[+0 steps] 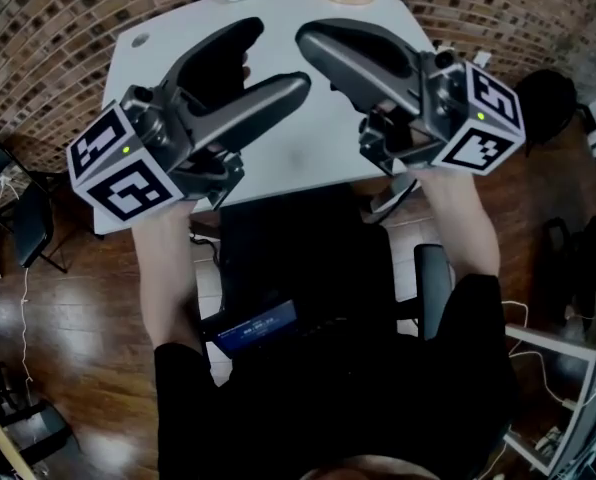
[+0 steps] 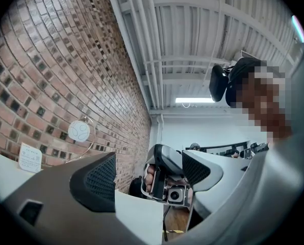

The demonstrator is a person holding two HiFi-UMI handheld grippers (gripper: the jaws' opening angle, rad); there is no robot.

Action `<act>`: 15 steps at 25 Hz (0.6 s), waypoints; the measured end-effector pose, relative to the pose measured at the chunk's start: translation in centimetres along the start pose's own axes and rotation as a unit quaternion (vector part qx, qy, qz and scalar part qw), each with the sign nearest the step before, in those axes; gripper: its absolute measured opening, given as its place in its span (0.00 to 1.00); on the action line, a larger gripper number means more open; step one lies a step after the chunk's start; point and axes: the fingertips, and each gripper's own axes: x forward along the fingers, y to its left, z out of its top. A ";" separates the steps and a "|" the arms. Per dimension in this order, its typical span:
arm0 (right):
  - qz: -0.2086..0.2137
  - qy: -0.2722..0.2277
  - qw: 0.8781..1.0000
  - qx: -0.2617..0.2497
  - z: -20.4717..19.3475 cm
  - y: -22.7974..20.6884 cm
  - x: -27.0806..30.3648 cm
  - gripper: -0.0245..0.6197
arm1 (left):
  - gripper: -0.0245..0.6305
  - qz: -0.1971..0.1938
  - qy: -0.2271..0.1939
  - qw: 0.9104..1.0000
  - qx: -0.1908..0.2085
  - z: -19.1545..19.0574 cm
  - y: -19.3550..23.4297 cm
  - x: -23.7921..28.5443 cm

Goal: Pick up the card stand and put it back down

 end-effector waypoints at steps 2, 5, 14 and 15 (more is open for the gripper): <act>0.002 -0.002 1.000 -0.001 -0.3 0.6 -0.1 0.05 | 0.64 -0.007 -0.001 1.000 -0.011 -0.6 -0.4 -0.3; 0.003 -0.002 1.000 -0.001 -0.6 1.4 -0.1 0.05 | 0.64 -0.012 -0.004 1.000 -0.011 -0.8 -1.3 -0.7; 0.031 0.006 0.999 -0.009 -1.7 4.1 -0.4 0.05 | 0.64 -0.018 -0.012 1.000 -0.005 -1.0 -2.9 -1.6; 0.033 0.008 0.999 -0.011 -1.7 4.3 -0.4 0.05 | 0.64 -0.017 -0.013 1.000 -0.005 -1.0 -3.0 -1.7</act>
